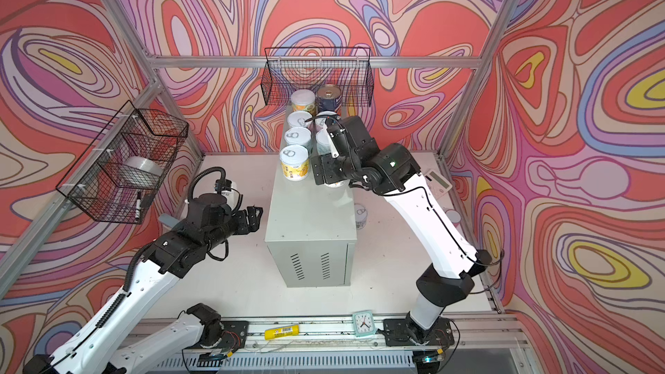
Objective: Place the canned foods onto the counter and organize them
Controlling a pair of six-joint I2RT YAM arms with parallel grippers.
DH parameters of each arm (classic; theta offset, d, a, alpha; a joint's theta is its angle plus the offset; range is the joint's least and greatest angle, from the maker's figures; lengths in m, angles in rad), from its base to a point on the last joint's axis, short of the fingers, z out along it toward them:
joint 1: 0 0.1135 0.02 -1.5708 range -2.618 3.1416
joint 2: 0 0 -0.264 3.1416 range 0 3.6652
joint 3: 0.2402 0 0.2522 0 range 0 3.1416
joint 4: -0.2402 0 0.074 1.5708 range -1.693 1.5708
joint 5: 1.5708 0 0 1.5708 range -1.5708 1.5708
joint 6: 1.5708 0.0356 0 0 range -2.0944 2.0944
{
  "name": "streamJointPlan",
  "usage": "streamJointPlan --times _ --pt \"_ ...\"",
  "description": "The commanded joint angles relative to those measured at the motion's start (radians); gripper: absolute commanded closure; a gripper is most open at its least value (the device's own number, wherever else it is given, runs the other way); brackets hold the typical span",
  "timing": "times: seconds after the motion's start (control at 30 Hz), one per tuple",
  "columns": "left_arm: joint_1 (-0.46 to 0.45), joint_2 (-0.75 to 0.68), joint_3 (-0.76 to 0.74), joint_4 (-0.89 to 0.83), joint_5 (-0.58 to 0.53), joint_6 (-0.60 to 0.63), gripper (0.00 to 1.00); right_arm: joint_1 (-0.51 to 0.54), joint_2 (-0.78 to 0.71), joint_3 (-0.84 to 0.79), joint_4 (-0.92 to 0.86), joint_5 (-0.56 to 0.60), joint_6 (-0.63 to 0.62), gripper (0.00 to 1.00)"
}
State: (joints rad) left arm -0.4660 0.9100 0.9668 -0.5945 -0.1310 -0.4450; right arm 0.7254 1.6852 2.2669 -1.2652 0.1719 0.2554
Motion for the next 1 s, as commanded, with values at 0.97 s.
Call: streamJointPlan --times 0.97 --pt "-0.017 0.228 0.409 0.137 0.068 0.117 0.17 0.006 -0.426 -0.529 0.324 -0.067 0.075 0.34"
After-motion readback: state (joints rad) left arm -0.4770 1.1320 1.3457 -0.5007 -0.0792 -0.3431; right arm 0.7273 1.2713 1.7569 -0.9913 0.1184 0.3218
